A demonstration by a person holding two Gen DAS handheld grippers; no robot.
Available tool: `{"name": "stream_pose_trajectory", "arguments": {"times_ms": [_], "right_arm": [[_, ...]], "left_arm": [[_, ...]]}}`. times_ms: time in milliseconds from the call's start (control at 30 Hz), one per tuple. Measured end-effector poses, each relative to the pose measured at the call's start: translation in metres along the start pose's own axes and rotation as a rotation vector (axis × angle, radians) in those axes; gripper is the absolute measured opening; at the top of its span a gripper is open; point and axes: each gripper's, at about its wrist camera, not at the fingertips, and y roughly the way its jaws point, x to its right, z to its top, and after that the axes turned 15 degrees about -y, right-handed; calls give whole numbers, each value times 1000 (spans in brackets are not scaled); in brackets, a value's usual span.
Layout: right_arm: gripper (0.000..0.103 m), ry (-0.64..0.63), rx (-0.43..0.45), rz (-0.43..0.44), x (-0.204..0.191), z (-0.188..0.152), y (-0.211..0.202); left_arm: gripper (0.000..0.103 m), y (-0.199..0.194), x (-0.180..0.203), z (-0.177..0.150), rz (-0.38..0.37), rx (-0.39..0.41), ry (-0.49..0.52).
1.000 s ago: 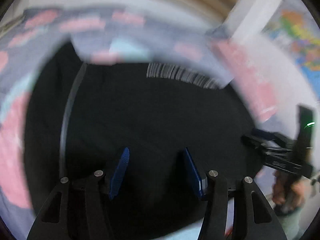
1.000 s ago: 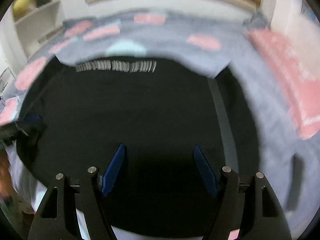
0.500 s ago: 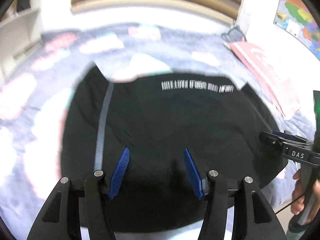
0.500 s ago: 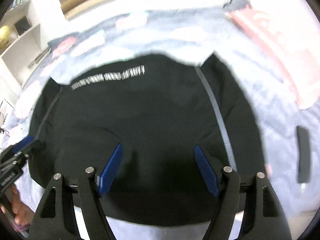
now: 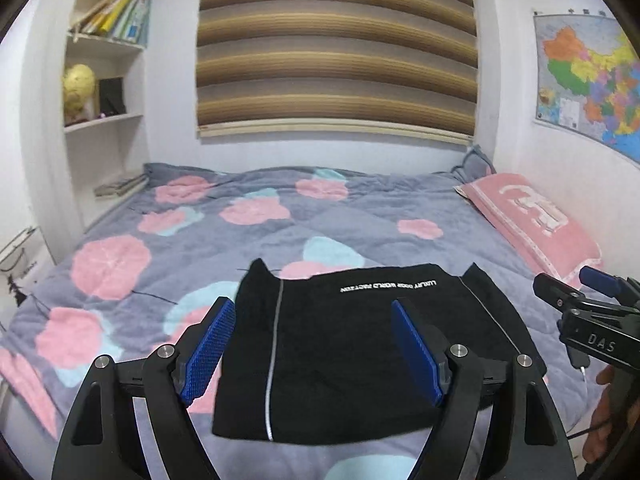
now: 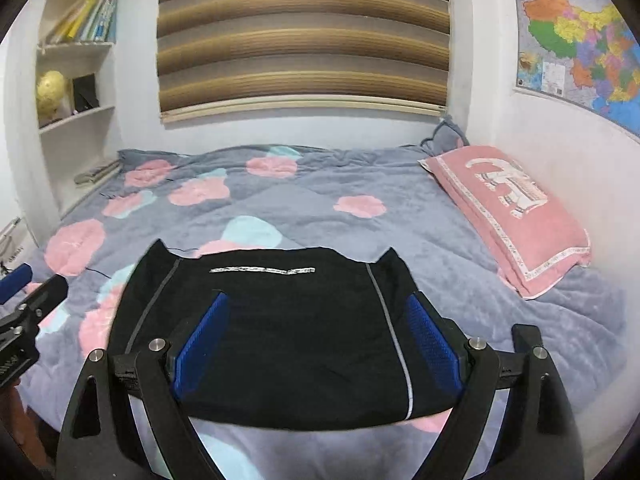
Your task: Fold large clothes
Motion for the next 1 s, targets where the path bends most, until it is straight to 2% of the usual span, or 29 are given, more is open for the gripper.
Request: {"name": "stream_pose_trajectory", "arguments": {"times_ms": [200, 400, 633, 1000], "right_arm": [[91, -21, 6, -3, -12, 1, -8], [91, -21, -49, 13, -15, -7, 14], [91, -3, -89, 27, -15, -13, 32], [92, -7, -108, 38, -13, -17, 38]], "left_arm": [[81, -4, -4, 1, 10, 23, 8], [81, 5, -6, 1, 9, 25, 2], [81, 26, -9, -3, 25, -19, -2], [81, 36, -8, -10, 18, -73, 15]]}}
